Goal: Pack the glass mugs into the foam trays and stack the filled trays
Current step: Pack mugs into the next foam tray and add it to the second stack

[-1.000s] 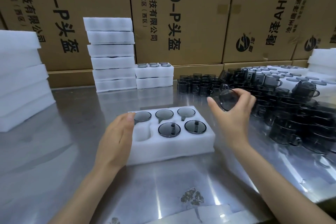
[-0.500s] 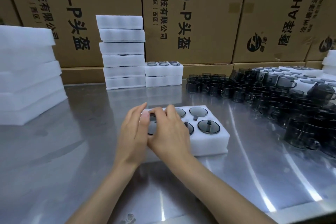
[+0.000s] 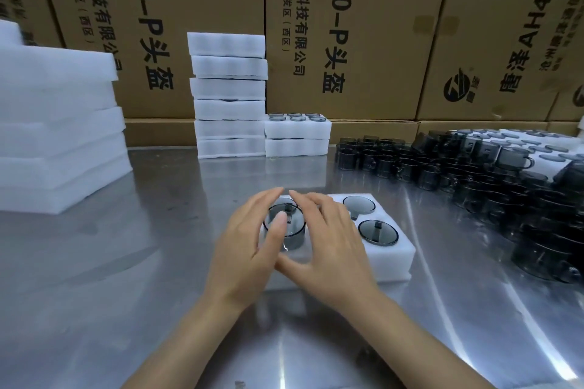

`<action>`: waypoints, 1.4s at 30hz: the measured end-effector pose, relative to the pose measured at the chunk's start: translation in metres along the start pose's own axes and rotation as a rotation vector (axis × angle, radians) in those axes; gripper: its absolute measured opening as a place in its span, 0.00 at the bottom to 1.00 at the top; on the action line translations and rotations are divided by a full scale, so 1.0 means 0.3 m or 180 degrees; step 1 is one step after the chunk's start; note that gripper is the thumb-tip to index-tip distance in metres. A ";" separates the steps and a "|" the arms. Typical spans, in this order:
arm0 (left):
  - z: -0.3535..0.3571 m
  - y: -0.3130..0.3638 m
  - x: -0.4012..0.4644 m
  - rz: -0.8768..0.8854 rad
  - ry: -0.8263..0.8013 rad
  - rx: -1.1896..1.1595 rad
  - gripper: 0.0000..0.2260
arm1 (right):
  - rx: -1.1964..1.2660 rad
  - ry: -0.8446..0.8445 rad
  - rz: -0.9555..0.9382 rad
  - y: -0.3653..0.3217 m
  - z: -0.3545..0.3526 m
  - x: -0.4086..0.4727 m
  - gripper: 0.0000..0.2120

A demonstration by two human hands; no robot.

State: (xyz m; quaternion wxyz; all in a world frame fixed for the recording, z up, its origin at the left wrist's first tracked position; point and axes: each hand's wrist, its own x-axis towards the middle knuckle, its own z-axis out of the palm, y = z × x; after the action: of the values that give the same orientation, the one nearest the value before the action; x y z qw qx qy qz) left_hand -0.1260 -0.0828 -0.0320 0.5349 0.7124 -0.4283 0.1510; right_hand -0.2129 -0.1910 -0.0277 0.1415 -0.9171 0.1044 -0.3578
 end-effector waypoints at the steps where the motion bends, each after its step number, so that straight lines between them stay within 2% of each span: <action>1: -0.003 0.007 -0.004 0.0056 0.0026 0.0117 0.22 | 0.0007 -0.0031 -0.0075 0.011 -0.007 -0.004 0.35; 4: -0.005 0.025 -0.010 0.0075 0.0213 0.0223 0.22 | 0.0100 -0.0122 -0.0031 0.022 -0.012 -0.009 0.30; 8: -0.005 0.033 -0.011 -0.0029 0.0177 0.0214 0.21 | 0.0246 0.0117 0.0152 0.011 0.002 -0.008 0.25; 12: -0.008 0.034 -0.014 0.0033 0.0059 0.0216 0.24 | 0.0192 0.0168 0.0219 0.003 0.010 -0.007 0.26; 16: -0.028 0.028 -0.016 0.0102 -0.0148 0.0375 0.27 | 0.0273 0.0335 0.0004 0.009 -0.005 -0.008 0.30; 19: -0.048 0.022 -0.027 0.0543 -0.0394 0.0622 0.23 | 0.0132 0.0056 -0.0301 0.028 -0.018 -0.011 0.33; 22: -0.063 0.015 -0.035 0.0837 -0.0541 0.0864 0.22 | -0.0104 -0.0115 -0.0491 0.039 -0.017 -0.014 0.30; 25: -0.062 0.011 -0.044 0.0717 -0.0709 0.1131 0.25 | -0.0192 -0.0140 -0.0476 0.040 -0.016 -0.020 0.29; 27: -0.052 0.008 -0.053 0.0636 -0.0861 0.1334 0.27 | -0.0463 -0.0374 -0.0516 0.047 -0.010 -0.026 0.29; 31: -0.044 -0.006 -0.066 0.0720 -0.1132 0.1706 0.29 | -0.0805 -0.0519 -0.0628 0.059 0.001 -0.036 0.28; 35: -0.040 -0.012 -0.070 0.0718 -0.1151 0.1723 0.29 | -0.1009 -0.0406 -0.0696 0.062 0.002 -0.039 0.28; 38: -0.032 -0.018 -0.083 0.0518 -0.1114 0.1392 0.30 | -0.1099 -0.0410 -0.0648 0.056 -0.003 -0.052 0.29; 40: -0.033 -0.029 -0.090 0.0403 -0.1143 0.1193 0.29 | -0.0886 -0.0320 -0.0735 0.061 -0.012 -0.059 0.29; 42: -0.034 -0.031 -0.094 0.0150 -0.1013 0.0847 0.29 | -0.0258 0.0041 -0.0784 0.070 -0.042 -0.061 0.24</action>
State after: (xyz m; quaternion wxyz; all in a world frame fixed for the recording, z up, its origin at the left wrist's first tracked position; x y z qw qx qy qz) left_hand -0.1328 -0.0605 -0.0530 0.3581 0.7815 -0.5003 0.1042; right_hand -0.2366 -0.2076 -0.0373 0.0587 -0.9256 0.0063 -0.3738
